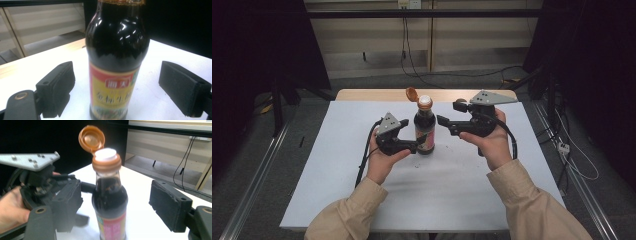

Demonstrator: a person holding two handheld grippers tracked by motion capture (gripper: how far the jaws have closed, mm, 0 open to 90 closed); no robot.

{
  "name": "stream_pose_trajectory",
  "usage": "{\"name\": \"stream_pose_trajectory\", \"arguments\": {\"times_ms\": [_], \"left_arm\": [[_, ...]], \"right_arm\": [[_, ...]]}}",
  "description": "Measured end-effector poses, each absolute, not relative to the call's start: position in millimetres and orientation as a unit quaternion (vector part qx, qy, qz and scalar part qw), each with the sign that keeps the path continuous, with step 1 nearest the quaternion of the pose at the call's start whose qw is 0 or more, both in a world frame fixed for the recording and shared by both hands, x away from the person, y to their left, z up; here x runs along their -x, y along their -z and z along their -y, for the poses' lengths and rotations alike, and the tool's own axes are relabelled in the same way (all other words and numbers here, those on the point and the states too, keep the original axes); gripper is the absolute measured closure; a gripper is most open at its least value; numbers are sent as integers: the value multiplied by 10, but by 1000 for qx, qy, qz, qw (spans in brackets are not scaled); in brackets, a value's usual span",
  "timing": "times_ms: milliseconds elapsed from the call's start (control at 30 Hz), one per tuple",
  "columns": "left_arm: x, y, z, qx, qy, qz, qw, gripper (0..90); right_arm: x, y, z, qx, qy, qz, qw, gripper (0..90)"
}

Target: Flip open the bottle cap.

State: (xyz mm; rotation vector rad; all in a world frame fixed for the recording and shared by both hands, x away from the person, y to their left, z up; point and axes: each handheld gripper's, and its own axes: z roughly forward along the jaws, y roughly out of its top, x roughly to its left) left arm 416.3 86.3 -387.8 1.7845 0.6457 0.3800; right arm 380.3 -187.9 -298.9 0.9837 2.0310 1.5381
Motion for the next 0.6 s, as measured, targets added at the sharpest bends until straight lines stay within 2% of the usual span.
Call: {"name": "stream_pose_trajectory", "arguments": {"times_ms": [600], "left_arm": [[-3960,3941,-1339,-758,-156,-282,567,99]], "right_arm": [[-3505,3344,2134,-365,-555,-720,201,217]]}}
